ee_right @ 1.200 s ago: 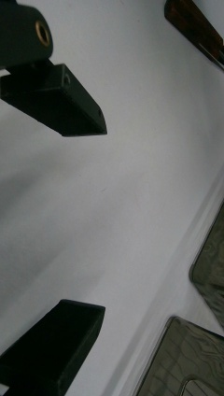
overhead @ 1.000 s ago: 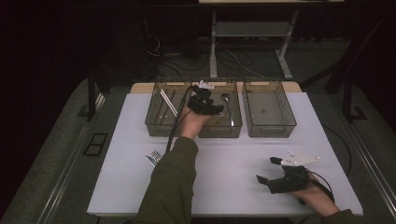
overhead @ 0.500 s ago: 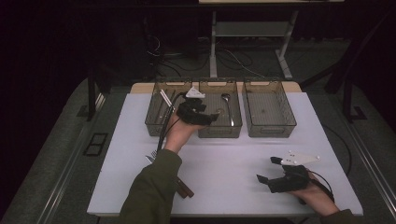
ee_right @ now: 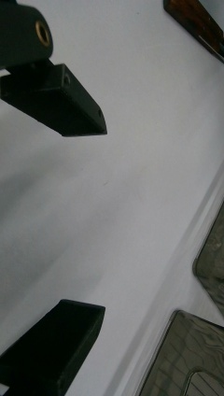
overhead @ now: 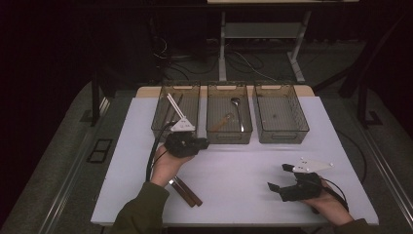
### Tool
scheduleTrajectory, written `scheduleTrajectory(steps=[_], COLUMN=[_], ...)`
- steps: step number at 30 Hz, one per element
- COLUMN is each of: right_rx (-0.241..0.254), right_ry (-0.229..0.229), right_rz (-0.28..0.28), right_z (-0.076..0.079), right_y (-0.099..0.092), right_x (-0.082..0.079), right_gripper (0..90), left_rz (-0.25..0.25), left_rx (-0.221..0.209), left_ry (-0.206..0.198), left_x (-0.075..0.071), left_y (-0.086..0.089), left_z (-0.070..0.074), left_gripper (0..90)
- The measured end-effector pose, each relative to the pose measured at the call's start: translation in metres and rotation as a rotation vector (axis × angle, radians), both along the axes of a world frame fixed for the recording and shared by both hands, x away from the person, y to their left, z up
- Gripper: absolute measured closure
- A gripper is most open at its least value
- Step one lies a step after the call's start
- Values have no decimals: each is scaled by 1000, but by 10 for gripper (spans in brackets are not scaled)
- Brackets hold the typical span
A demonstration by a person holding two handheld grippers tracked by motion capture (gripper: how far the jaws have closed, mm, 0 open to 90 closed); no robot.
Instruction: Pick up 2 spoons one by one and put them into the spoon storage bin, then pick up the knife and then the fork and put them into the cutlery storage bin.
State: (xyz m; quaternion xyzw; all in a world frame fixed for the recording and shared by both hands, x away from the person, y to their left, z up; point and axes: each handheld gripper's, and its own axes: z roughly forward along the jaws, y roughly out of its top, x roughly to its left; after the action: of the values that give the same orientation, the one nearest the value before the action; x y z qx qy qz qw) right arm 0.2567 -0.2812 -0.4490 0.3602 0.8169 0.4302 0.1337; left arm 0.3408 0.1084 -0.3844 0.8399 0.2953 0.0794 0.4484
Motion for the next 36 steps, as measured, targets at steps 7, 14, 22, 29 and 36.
scheduleTrajectory(steps=[7, 14, 22, 29, 36], right_rx=[-1, -6, -7, -12, -10], right_ry=[-2, -1, 1, -3, -2], right_rz=[0, 0, -1, 2, 2], right_z=[0, 0, -1, -1, -1], right_y=[0, 0, 1, 1, 2], right_x=[0, 0, 0, 0, 0], right_gripper=[108, 108, 108, 108, 108], left_rz=[-27, -20, -56, -102, -148], left_rx=[34, 48, 84, 116, 166], left_ry=[21, 35, 79, 117, 131], left_x=[-31, -58, -87, -104, -104], left_y=[25, 47, 56, 57, 46], left_z=[-15, -26, -40, -47, -52], left_gripper=[890, 892, 892, 892, 892])
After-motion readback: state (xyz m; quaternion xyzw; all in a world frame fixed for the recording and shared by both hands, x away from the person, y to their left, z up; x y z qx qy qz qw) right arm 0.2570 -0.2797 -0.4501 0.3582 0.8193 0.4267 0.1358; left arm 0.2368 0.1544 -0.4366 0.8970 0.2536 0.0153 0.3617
